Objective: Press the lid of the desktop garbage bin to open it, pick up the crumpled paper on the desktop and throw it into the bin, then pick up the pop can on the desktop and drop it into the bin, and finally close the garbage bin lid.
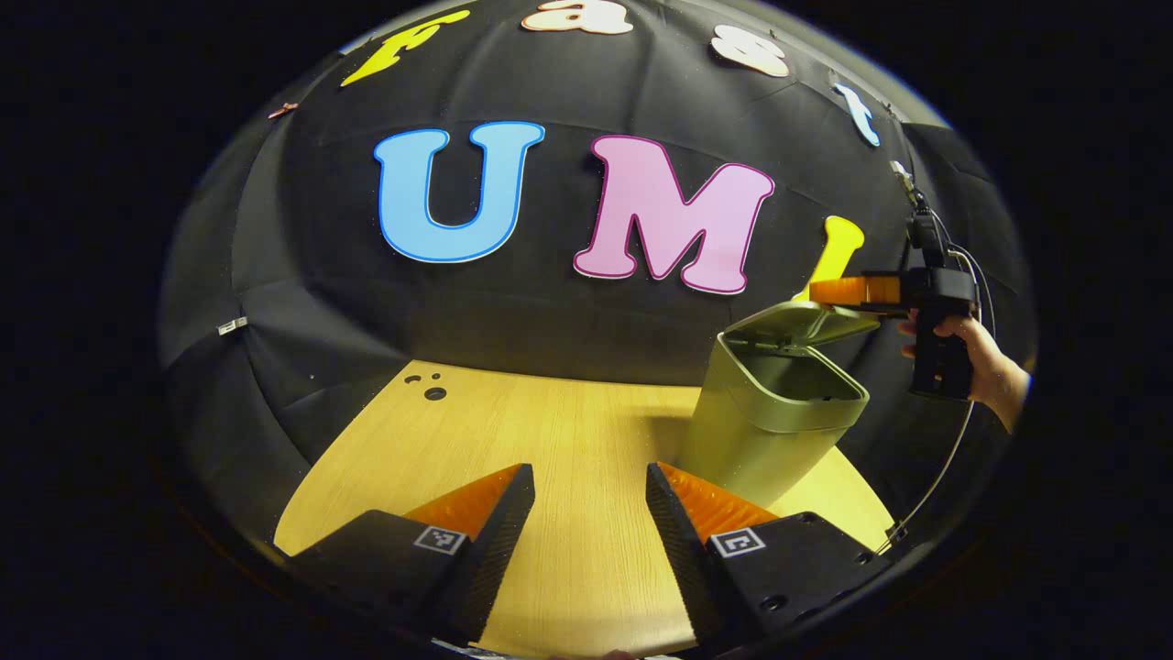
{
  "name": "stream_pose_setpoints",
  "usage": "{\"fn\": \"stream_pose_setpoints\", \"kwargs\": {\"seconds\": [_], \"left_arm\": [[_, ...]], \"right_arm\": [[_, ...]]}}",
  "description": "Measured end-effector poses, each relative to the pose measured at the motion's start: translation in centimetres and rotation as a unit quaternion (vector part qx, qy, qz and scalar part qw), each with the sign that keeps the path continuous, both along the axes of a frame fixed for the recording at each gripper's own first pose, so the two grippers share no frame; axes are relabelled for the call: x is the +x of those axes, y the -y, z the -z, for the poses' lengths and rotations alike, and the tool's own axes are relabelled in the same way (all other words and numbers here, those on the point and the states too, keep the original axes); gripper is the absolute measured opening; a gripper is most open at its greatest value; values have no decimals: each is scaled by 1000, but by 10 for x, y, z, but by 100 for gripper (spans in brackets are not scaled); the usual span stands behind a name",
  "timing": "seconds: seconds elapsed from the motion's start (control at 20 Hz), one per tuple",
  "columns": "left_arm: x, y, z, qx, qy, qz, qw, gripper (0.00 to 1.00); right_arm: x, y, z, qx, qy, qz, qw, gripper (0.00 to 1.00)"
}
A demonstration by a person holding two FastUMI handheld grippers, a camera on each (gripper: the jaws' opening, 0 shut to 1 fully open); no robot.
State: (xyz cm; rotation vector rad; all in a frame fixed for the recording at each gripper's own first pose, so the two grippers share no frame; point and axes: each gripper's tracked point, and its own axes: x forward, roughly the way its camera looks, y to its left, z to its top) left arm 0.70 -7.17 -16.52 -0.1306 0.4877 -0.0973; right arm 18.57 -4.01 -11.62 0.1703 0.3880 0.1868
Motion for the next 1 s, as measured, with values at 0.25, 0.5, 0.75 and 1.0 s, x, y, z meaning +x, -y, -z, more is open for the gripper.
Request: {"fn": "stream_pose_setpoints", "kwargs": {"seconds": [0.25,0.5,0.75,1.0], "left_arm": [[-1,-1,1,-4,-3,-3,1000,82],[-4,0,2,-3,-5,-2,1000,82],[-6,0,3,-3,-8,-1,1000,82],[-7,0,4,-4,-11,-2,1000,82]], "right_arm": [[-16,-7,33,-9,-24,-3,1000,99],[-31,-14,62,-22,-26,6,999,98],[-42,-24,72,-48,25,6,999,99],[-47,-20,76,-31,51,23,998,98]]}}
